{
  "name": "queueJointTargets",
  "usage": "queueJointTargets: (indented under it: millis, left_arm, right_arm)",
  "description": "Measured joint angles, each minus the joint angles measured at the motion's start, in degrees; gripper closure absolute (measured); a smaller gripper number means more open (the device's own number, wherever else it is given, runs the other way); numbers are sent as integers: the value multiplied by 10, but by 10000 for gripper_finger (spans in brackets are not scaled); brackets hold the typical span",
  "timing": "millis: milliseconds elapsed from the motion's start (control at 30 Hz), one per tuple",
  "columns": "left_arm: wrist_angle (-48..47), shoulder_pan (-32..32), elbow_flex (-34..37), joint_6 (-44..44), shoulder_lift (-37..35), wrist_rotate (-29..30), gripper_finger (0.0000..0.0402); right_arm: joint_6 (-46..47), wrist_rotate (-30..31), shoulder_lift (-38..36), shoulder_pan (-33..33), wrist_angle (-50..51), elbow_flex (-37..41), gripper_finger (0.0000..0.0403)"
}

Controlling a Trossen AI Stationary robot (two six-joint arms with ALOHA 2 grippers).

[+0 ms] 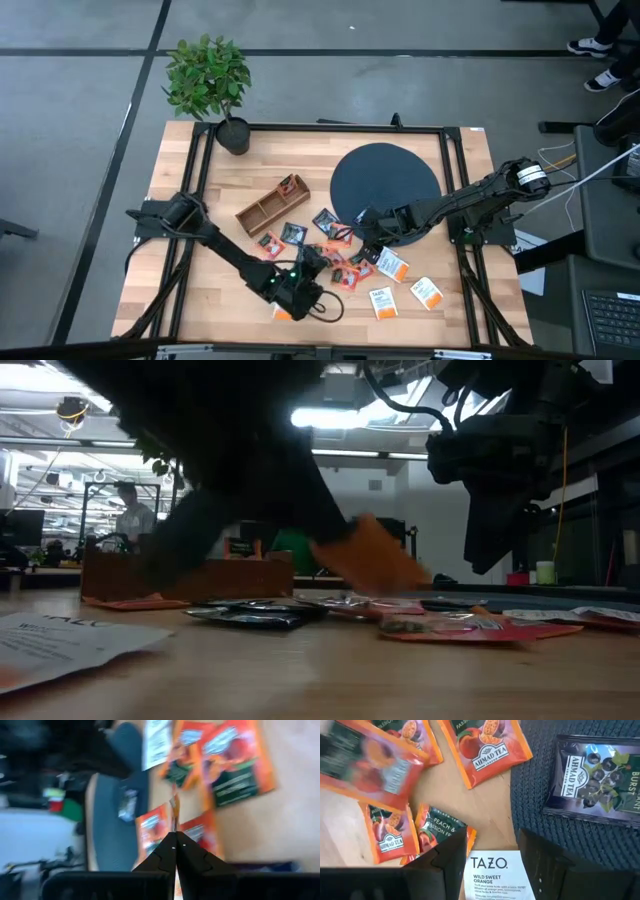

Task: Pick & Place Tea
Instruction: Put the orange tea bag into the right section of the wooden organizer

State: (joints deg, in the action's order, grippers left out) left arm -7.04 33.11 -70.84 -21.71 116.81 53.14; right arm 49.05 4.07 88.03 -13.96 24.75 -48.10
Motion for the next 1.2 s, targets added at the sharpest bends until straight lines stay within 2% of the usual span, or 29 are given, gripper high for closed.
queueJointTargets:
  millis: [100, 200, 500, 700, 867, 1000, 1200]
  left_arm:
    - [-44, 15, 0, 5, -23, 56, 400]
    - [-109, 30, -1, 11, -51, 86, 400]
    - [-367, 57, -1, 26, -142, 86, 400]
    - [-466, 54, -1, -12, -193, 69, 400]
    - [-500, 46, -1, -94, -207, 42, 400]
    - [-517, 52, -1, -123, -208, 38, 400]
    - [-524, 84, -1, -150, -208, 82, 400]
  right_arm:
    - [-3, 7, 0, 0, 0, 0, 221]
    - [-14, 9, 0, 0, -1, 0, 221]
    - [-66, 16, 0, 0, -15, 0, 221]
    - [-133, 8, 0, 4, -108, 0, 221]
    - [-132, -83, 0, 19, -230, 0, 221]
    - [-110, -132, 0, 38, -322, 0, 221]
    - [-84, -208, 0, 77, -432, 0, 221]
